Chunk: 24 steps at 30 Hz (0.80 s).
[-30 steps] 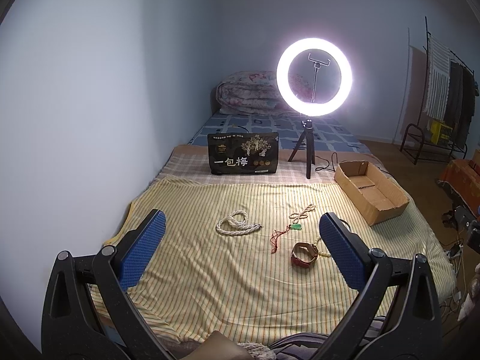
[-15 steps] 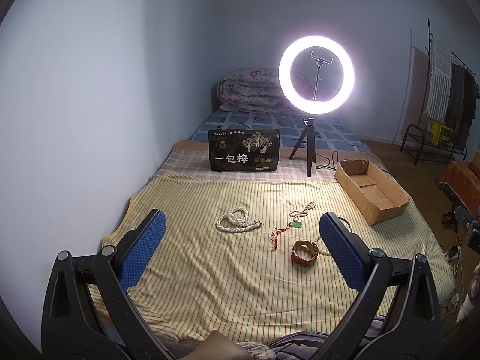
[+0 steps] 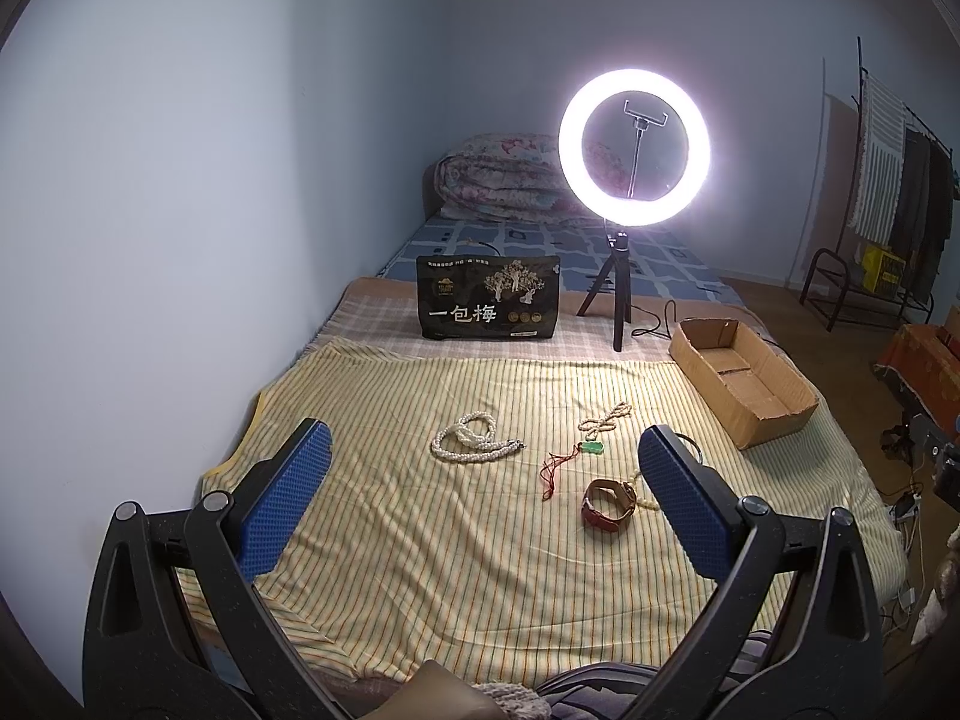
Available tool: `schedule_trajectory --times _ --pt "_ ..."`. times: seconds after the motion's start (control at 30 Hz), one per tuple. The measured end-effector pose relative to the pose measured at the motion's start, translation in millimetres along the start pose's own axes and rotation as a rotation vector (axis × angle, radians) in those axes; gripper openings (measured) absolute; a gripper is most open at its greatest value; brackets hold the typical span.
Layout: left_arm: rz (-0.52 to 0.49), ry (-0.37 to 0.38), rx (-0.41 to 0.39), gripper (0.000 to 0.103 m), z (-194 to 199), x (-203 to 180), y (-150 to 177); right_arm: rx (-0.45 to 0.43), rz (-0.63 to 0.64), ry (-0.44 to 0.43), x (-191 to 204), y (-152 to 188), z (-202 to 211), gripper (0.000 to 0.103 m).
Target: Organize jewelry
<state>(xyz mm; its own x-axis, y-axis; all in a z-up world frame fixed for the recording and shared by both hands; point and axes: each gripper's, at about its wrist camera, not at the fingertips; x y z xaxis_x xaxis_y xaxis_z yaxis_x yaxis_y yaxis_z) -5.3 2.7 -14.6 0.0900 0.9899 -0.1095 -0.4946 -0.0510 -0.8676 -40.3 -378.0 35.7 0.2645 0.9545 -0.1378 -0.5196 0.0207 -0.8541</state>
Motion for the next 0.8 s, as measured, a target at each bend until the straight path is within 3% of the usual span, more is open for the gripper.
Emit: schedule_trajectory --times 0.47,0.8 --pt "0.009 -0.002 0.006 0.103 -3.4 2.4 2.5 0.002 0.008 -0.003 0.5 -1.7 0.0 0.103" --pt "0.036 -0.012 0.064 0.103 -21.2 14.3 2.1 0.025 0.023 -0.01 4.1 1.3 -11.8 0.103"
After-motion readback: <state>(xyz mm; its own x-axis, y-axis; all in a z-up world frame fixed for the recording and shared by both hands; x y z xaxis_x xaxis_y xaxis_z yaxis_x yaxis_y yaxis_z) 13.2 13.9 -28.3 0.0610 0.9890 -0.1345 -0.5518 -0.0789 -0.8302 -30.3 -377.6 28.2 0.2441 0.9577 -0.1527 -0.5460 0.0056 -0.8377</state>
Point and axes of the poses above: each gripper's, at about its wrist camera, not at the fingertips, and z roughly against the way its jaws point, x to its left, y to its underside, and after that the axes turned 10 degrees about y, right-handed
